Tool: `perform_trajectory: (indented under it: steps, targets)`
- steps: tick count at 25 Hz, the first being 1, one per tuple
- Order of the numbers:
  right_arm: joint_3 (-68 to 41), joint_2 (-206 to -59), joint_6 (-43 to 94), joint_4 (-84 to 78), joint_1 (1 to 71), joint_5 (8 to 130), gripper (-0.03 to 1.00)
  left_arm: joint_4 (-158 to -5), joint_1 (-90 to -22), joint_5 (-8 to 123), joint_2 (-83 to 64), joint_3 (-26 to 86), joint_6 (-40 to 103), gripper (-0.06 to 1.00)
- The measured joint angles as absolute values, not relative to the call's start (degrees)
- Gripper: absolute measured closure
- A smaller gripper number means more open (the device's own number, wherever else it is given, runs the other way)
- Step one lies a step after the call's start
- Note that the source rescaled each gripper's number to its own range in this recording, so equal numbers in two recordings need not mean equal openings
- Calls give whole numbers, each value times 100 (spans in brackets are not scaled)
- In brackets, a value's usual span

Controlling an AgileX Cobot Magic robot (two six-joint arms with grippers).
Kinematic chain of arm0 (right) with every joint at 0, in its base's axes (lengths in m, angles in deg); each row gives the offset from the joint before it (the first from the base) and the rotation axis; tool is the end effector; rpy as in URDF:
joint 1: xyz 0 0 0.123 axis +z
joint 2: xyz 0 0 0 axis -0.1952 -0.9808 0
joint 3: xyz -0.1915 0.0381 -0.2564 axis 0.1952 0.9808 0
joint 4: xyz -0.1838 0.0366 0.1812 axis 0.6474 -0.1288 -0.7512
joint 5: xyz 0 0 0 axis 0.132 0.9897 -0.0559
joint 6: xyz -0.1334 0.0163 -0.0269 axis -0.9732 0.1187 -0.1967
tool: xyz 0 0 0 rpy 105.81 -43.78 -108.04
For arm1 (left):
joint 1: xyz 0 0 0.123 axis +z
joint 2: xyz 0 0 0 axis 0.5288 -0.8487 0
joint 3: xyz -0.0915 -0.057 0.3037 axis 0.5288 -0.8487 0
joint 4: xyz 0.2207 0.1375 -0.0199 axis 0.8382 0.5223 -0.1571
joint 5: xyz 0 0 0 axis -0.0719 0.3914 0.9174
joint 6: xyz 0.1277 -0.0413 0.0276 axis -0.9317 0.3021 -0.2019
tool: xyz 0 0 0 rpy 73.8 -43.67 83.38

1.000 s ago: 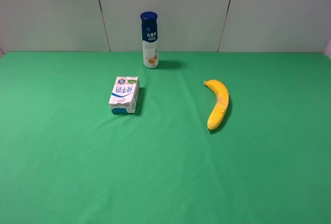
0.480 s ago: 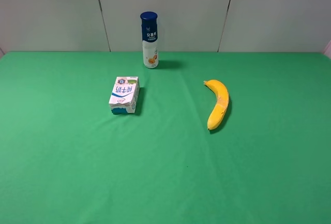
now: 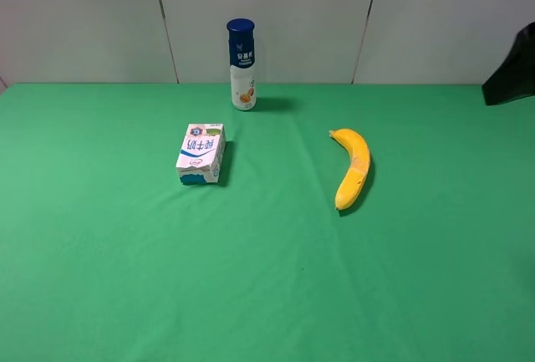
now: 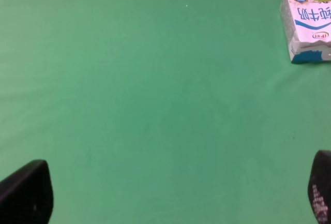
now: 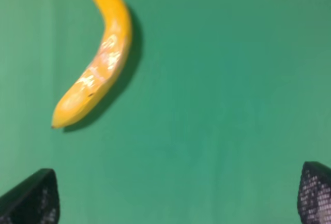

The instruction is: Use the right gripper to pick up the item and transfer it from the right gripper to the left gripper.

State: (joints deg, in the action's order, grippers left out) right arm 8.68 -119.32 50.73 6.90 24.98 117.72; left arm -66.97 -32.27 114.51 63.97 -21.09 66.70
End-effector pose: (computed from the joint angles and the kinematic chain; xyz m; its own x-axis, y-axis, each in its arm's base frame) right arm 0.2052 0.0459 0.3437 -0.7929 -0.1711 -0.5848 -0.2028 0.9792 -0.0115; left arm 0.0060 0.0027 0.2596 -0.4525 -0.0102 -0.8917 -0.0174 0.9998 -0.0026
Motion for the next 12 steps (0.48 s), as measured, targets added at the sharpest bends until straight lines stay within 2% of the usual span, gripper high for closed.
perform_trajectory:
  steps: [12]
  targets:
    - [525, -14014, 5873, 696, 3439, 11605, -3, -6697, -3227, 11451, 6397, -2109, 6670, -3]
